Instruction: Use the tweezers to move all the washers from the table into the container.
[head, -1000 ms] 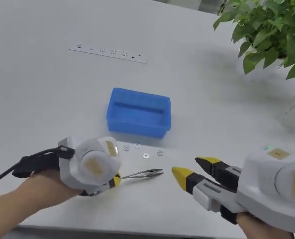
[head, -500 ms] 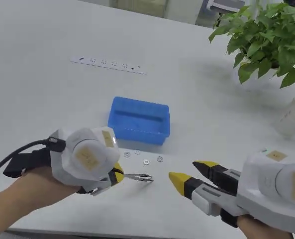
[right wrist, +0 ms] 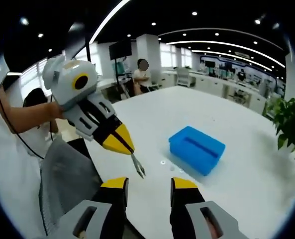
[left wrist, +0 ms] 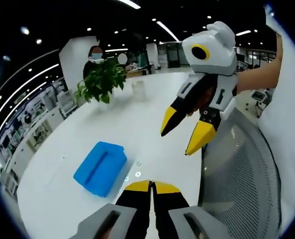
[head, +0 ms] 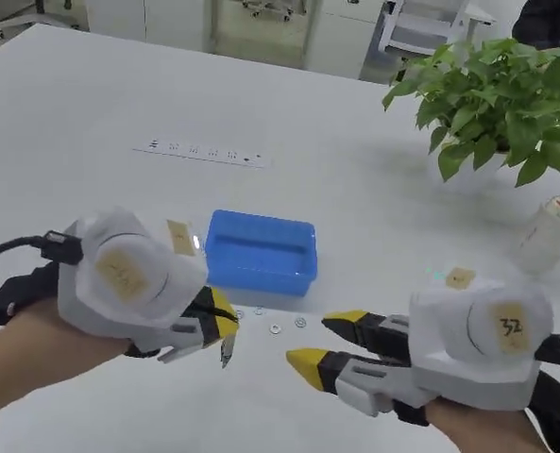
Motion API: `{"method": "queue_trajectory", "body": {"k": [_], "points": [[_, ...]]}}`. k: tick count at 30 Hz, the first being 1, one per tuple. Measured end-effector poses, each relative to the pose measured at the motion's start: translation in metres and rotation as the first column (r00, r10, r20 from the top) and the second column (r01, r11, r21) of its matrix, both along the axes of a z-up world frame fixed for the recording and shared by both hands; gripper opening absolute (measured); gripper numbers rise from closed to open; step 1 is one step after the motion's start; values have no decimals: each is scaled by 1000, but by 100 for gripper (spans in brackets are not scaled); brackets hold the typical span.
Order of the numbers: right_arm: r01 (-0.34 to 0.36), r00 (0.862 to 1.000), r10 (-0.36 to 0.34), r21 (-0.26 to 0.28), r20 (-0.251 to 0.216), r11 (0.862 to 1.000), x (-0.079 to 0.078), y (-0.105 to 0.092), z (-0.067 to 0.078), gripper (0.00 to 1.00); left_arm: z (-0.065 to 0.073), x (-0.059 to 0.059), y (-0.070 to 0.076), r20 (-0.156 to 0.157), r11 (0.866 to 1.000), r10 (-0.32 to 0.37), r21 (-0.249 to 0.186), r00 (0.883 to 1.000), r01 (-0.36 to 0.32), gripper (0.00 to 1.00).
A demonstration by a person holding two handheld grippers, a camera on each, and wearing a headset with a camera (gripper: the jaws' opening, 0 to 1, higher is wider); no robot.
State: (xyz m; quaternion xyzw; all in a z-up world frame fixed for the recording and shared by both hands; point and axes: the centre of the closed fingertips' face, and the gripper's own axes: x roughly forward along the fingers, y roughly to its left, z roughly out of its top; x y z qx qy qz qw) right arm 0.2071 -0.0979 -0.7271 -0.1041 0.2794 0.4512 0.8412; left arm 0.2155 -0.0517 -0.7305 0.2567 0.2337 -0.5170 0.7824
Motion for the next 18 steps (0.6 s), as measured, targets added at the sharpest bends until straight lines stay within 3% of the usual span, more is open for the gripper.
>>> {"method": "queue_trajectory", "body": {"k": [4, 8, 10, 14, 18], "points": [[-100, 995, 100, -2, 15, 995, -4, 22, 8, 30, 17, -7, 3, -34, 999, -50, -23, 998, 50, 0], [-193, 980, 194, -26, 46, 981, -3, 40, 13, 27, 31, -12, 2, -13, 995, -98, -21, 995, 98, 0], [-230, 972, 231, -19, 44, 973, -4, 48, 15, 25, 40, -17, -1, -20, 992, -124, -40, 992, 123, 0], [-308, 950, 310, -52, 46, 950, -7, 54, 13, 18, 54, -28, -5, -27, 981, -187, -49, 982, 185, 0], [-369, 929, 370, -31, 33, 929, -15, 59, 14, 13, 65, -33, -4, -31, 974, -221, -51, 975, 219, 0]]}}
